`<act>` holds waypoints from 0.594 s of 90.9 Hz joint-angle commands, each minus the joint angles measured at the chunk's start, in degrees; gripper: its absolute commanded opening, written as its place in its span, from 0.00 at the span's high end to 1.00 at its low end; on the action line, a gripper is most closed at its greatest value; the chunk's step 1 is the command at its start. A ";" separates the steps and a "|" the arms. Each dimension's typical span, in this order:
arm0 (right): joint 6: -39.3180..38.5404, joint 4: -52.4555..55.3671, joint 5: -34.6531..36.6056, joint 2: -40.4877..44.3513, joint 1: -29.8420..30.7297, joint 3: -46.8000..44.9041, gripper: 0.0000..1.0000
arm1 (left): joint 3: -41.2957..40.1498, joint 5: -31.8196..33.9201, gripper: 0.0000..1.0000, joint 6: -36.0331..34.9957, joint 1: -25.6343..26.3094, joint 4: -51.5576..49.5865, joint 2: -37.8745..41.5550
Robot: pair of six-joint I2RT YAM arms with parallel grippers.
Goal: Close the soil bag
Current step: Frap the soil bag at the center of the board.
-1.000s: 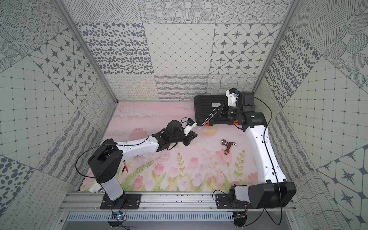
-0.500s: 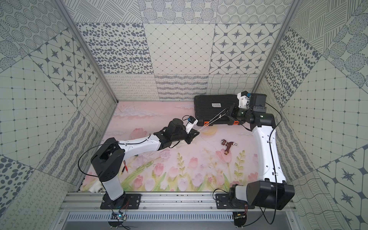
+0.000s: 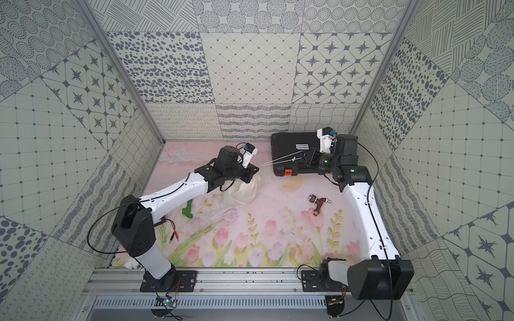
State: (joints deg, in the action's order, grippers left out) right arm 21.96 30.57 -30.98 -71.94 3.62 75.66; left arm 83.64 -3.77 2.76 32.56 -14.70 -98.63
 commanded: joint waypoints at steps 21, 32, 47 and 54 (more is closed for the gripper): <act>-8.23 -21.51 23.74 -2.89 15.85 0.62 1.00 | 34.48 30.03 1.00 -18.37 -9.09 -43.30 -4.38; -10.47 -26.53 29.03 -6.30 21.15 -1.20 1.00 | 33.70 30.79 1.00 -21.43 -8.53 -41.15 -4.61; -9.41 -35.43 34.19 -8.11 25.11 -9.55 1.00 | 9.26 28.75 1.00 -20.89 -3.12 -24.73 3.55; -8.27 -39.08 36.63 -6.50 25.46 -14.71 1.00 | -0.49 24.54 1.00 -17.43 0.00 -18.69 7.01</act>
State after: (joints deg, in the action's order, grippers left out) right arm 13.28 0.03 -1.63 -79.50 28.71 66.63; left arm 99.59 18.28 -13.32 27.53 -42.65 -97.49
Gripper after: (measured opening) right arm 0.050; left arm 0.123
